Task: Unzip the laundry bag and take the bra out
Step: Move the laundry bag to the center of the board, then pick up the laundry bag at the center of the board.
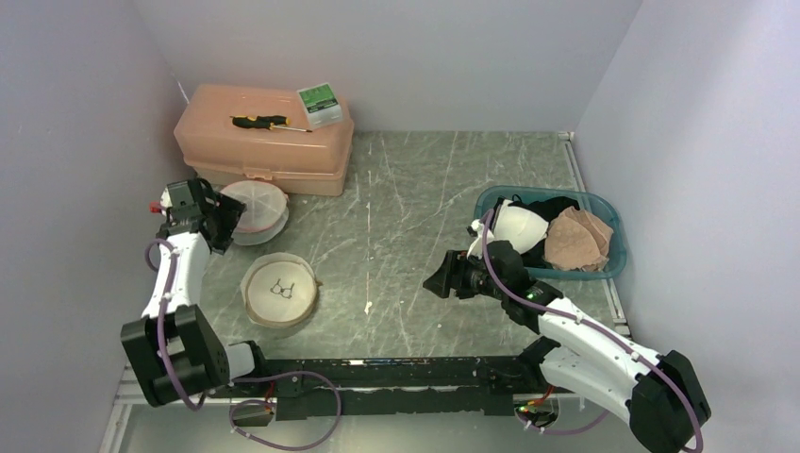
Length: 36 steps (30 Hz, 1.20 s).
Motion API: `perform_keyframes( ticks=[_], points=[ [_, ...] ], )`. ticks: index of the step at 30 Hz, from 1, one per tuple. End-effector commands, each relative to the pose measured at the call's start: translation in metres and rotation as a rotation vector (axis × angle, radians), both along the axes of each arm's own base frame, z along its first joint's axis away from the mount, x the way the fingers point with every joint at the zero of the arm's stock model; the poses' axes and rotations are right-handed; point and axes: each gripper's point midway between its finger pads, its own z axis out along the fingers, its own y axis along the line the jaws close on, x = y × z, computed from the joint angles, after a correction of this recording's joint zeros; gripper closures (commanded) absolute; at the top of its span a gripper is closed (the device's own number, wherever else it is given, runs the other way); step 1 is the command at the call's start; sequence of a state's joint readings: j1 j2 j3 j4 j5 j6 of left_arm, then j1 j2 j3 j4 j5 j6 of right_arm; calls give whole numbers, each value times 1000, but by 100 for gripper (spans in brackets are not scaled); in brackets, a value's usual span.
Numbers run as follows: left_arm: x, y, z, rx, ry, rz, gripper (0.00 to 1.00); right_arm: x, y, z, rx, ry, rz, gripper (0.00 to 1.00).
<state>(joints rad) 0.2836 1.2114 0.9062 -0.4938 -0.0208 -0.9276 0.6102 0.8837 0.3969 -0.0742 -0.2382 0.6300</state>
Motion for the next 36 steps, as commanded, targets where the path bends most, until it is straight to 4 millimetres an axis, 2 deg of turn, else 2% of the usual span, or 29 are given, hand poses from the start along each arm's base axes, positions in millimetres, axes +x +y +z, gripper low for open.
perform_keyframes(
  ticks=[1, 6, 12, 13, 16, 19, 21, 25, 28, 30, 31, 36],
  points=[
    [32, 3, 18, -18, -147, -99, 20, 3, 7, 14, 47, -68, 33, 29],
    [42, 16, 2, 0, -107, -94, 24, 1, 6, 8, 41, -51, 35, 29],
    [43, 23, -18, -10, -86, -95, 43, 4, 5, 8, 30, -62, 30, 29],
    [43, 23, -19, -8, -85, -97, 47, 5, 5, 9, 29, -66, 28, 29],
    [43, 23, -12, -1, -104, -105, 73, 7, 5, 13, 30, -79, 24, 29],
    [43, 24, 13, 32, -155, -104, 96, 8, 4, 17, 30, -88, 20, 29],
    [42, 25, 38, 60, -201, -103, 97, 7, 3, 20, 26, -97, 16, 29],
    [39, 21, 100, 110, -329, -116, 97, 8, -1, 29, 20, -129, 12, 29],
    [34, 5, 147, 137, -429, -169, 97, 9, -3, 40, 20, -166, 8, 28],
    [29, -15, 175, 150, -488, -233, 97, 11, -4, 49, 27, -195, 2, 28],
    [26, -33, 188, 153, -524, -286, 97, 11, -4, 53, 35, -206, 3, 28],
    [11, -117, 228, 105, -667, -560, 97, 10, -3, 81, 104, -280, -3, 26]
  ],
)
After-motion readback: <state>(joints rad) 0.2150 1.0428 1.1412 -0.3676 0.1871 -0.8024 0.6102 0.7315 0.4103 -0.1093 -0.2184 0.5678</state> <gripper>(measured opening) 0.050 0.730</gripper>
